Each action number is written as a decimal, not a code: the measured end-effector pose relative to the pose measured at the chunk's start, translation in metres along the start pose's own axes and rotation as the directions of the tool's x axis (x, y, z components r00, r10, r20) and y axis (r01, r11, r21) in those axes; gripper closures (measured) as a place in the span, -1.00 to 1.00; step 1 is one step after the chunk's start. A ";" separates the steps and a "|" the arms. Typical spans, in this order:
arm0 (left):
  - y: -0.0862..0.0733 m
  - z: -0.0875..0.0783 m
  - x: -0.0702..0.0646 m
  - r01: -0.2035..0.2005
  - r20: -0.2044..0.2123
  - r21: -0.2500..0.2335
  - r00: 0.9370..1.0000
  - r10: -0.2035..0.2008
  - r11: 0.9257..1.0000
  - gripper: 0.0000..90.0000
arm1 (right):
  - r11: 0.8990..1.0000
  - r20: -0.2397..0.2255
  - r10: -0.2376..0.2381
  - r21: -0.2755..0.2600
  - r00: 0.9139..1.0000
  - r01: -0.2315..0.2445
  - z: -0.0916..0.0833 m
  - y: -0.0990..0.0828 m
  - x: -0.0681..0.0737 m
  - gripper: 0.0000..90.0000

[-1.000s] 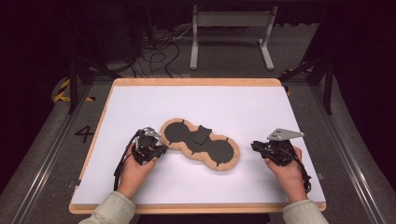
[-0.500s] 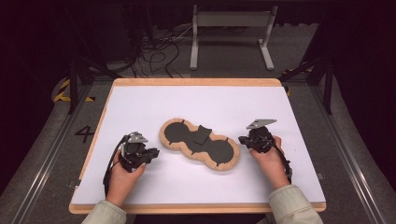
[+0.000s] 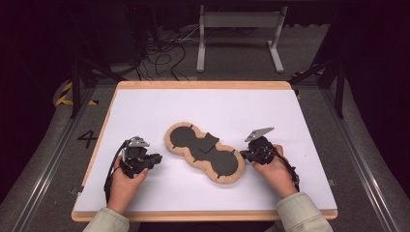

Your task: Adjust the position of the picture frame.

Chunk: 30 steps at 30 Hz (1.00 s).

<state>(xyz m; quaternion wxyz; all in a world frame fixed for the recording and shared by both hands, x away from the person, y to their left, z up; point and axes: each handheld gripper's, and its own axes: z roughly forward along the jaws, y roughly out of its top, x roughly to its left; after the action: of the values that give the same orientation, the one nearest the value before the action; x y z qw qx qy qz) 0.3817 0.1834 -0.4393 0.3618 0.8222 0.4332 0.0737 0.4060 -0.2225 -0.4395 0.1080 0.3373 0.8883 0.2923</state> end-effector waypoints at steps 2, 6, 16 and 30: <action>0.002 0.001 0.000 0.006 0.002 0.005 1.000 -0.006 1.000 0.80 | 1.000 -0.014 -0.024 0.019 1.000 0.024 -0.002 0.000 0.009 1.00; 0.005 0.003 0.002 0.016 0.006 0.014 1.000 -0.016 1.000 0.80 | 0.998 -0.046 -0.055 0.034 0.997 0.056 -0.004 -0.002 0.025 1.00; 0.018 0.012 0.002 0.048 0.001 0.062 0.999 -0.048 0.997 0.80 | 0.983 -0.134 -0.162 0.064 0.978 0.172 -0.001 0.002 0.074 1.00; 0.036 0.025 0.005 0.097 -0.046 0.075 0.995 -0.093 0.992 0.82 | 0.986 -0.152 -0.168 -0.014 0.974 0.168 -0.009 0.004 0.088 1.00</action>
<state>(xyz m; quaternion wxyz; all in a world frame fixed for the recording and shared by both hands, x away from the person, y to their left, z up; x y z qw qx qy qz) 0.4191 0.1604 -0.4348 0.3237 0.8122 0.4820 0.0572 0.3386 -0.1655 -0.4295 0.0645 0.2375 0.9191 0.3077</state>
